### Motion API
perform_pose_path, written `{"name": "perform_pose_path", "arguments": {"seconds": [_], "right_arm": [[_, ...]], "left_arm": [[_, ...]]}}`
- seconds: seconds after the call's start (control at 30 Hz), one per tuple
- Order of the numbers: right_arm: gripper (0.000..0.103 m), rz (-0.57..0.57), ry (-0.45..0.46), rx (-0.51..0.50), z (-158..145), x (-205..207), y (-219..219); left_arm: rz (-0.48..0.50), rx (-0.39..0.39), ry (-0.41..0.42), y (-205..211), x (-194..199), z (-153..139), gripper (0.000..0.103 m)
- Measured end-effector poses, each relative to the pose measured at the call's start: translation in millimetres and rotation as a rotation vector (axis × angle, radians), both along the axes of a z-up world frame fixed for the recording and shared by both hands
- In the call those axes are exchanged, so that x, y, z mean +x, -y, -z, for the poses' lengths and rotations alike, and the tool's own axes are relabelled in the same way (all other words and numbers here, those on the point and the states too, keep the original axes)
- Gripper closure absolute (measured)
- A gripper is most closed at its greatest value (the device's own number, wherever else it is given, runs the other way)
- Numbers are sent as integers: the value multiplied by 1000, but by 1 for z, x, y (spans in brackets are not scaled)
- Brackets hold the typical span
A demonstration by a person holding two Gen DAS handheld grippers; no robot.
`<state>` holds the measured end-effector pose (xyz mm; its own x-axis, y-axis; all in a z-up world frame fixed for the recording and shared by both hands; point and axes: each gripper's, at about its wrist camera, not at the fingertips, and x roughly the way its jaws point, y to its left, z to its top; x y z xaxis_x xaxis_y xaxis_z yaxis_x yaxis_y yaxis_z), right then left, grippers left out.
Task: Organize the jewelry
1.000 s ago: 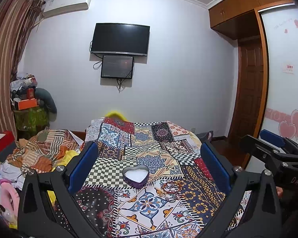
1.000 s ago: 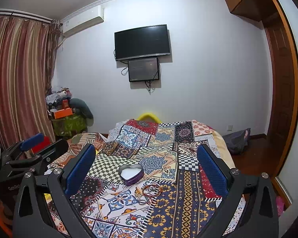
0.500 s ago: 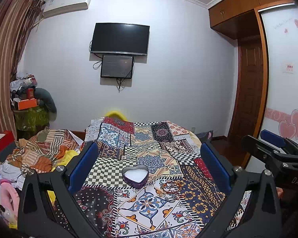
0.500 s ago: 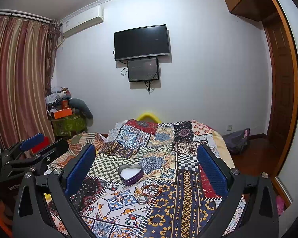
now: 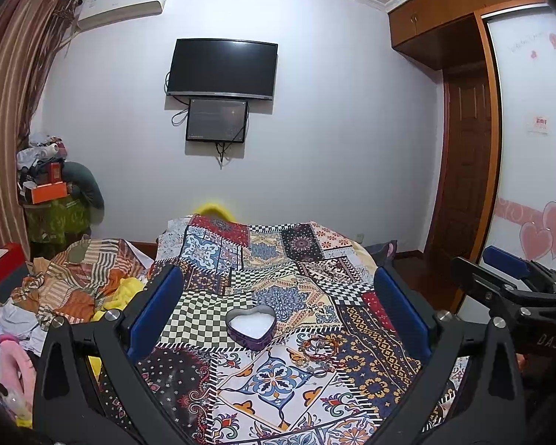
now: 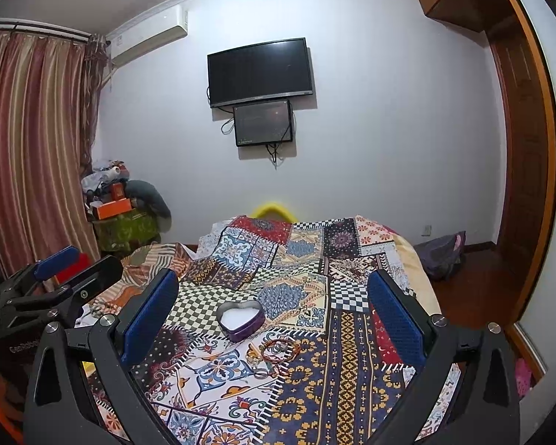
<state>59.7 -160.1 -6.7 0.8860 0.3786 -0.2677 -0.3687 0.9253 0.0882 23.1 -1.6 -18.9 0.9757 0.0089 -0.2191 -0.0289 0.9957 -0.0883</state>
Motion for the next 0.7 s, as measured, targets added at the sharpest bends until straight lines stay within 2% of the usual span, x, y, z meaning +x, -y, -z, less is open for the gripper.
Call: {"name": "perform_pose_path", "arguments": {"seconds": [0.3, 0.63, 0.7], "right_arm": [[2, 2, -72, -20, 20, 22, -2], [2, 26, -259, -112, 80, 75, -3], [2, 25, -291, -133, 90, 82, -2]], "left_arm": [[7, -15, -57, -6, 24, 15, 0], [-30, -31, -276, -16, 83, 75, 0], [-29, -41, -318, -19, 93, 89, 4]]}}
